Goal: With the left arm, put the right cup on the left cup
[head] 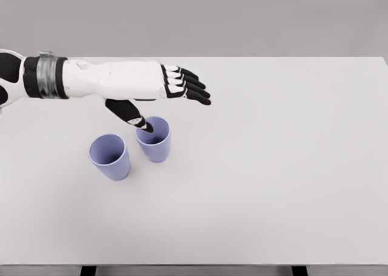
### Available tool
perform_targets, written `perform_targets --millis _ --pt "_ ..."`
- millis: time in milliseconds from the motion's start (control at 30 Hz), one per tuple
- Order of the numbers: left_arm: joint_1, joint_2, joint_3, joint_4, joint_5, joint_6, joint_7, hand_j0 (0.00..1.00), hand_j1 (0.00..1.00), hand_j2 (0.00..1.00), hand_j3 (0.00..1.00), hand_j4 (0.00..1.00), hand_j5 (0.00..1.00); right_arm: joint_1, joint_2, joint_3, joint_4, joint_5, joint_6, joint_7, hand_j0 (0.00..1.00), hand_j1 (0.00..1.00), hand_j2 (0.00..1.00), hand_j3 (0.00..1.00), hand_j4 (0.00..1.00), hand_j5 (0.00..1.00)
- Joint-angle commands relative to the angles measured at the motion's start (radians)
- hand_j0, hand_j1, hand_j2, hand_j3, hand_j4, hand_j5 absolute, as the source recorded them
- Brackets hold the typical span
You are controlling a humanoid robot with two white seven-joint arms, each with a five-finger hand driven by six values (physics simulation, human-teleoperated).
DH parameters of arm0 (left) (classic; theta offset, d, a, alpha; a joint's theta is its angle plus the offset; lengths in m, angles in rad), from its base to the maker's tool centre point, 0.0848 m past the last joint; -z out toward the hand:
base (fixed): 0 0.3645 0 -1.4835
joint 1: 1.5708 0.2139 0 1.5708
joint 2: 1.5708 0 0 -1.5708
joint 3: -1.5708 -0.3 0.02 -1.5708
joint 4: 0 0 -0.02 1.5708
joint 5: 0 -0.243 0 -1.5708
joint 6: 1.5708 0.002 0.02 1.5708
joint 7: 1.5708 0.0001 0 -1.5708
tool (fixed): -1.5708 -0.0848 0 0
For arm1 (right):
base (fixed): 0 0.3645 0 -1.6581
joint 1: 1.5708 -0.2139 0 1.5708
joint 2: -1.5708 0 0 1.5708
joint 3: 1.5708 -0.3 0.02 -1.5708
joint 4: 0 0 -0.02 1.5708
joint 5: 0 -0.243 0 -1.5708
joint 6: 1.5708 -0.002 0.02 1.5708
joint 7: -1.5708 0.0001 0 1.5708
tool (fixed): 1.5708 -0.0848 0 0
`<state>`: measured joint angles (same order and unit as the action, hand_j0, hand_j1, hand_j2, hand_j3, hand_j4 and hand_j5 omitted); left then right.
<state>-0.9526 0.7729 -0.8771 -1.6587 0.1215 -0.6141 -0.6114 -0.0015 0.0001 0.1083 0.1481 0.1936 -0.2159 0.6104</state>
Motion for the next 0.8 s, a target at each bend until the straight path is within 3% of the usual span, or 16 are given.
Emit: perform_targets --millis 0,133,200,367,400,433,500,633,667,700,767 --pt "0.0 0.002 -0.016 -0.001 -0.008 0.003 0.001 1.0 1.0 1.0 1.0 1.0 1.0 0.0 0.0 0.001 0.004 0.001 0.0 0.0 1.0 1.0 1.0 1.0 1.0 1.0" --pt "-0.021 0.016 -0.016 -0.015 -0.006 0.003 0.001 1.0 1.0 1.0 1.0 1.0 1.0 0.02 0.0 0.001 -0.002 0.001 0.0 0.0 1.0 1.0 1.0 1.0 1.0 1.0" --pt "-0.023 0.095 -0.014 -0.069 -0.003 0.003 0.001 1.0 1.0 1.0 1.0 1.0 1.0 0.021 0.0 -0.002 0.001 0.001 0.0 0.0 1.0 1.0 1.0 1.0 1.0 1.0" --pt "-0.018 0.121 -0.014 -0.093 -0.008 0.003 0.022 1.0 1.0 1.0 1.0 1.0 1.0 0.021 0.0 -0.001 -0.001 0.001 0.001 0.0 1.0 1.0 1.0 1.0 1.0 1.0" --pt "-0.017 0.143 -0.042 -0.104 -0.075 0.003 0.088 1.0 1.0 1.0 1.0 1.0 1.0 0.021 0.0 -0.001 0.001 0.001 0.0 0.0 1.0 1.0 1.0 1.0 1.0 1.0" --pt "-0.018 0.154 -0.056 -0.105 -0.12 0.007 0.088 1.0 1.0 1.0 1.0 1.0 1.0 0.021 0.0 -0.001 0.001 0.001 0.0 0.0 1.0 1.0 1.0 1.0 1.0 1.0" --pt "-0.054 0.134 -0.059 -0.107 -0.118 0.105 0.001 1.0 1.0 1.0 1.0 1.0 1.0 0.021 0.0 -0.001 0.001 0.001 0.0 0.0 1.0 1.0 1.0 1.0 1.0 1.0" --pt "-0.113 0.137 -0.062 -0.107 -0.115 0.111 0.001 1.0 1.0 1.0 1.0 1.0 1.0 0.021 0.0 -0.001 0.001 0.001 0.0 0.0 1.0 1.0 1.0 1.0 1.0 1.0" --pt "-0.156 0.144 -0.127 -0.107 -0.1 0.129 0.001 1.0 1.0 1.0 1.0 1.0 1.0 0.021 0.0 -0.001 0.001 0.001 0.001 0.0 1.0 1.0 1.0 1.0 1.0 1.0" --pt "-0.221 0.144 -0.235 -0.107 -0.028 0.189 0.001 1.0 1.0 1.0 1.0 1.0 1.0 0.021 0.0 -0.001 0.001 0.001 0.001 0.0 1.0 1.0 1.0 1.0 1.0 1.0" --pt "-0.247 0.137 -0.293 -0.107 0.015 0.238 0.001 1.0 1.0 1.0 1.0 1.0 1.0 0.021 0.0 -0.001 0.001 0.001 0.0 0.0 1.0 1.0 1.0 1.0 1.0 1.0"
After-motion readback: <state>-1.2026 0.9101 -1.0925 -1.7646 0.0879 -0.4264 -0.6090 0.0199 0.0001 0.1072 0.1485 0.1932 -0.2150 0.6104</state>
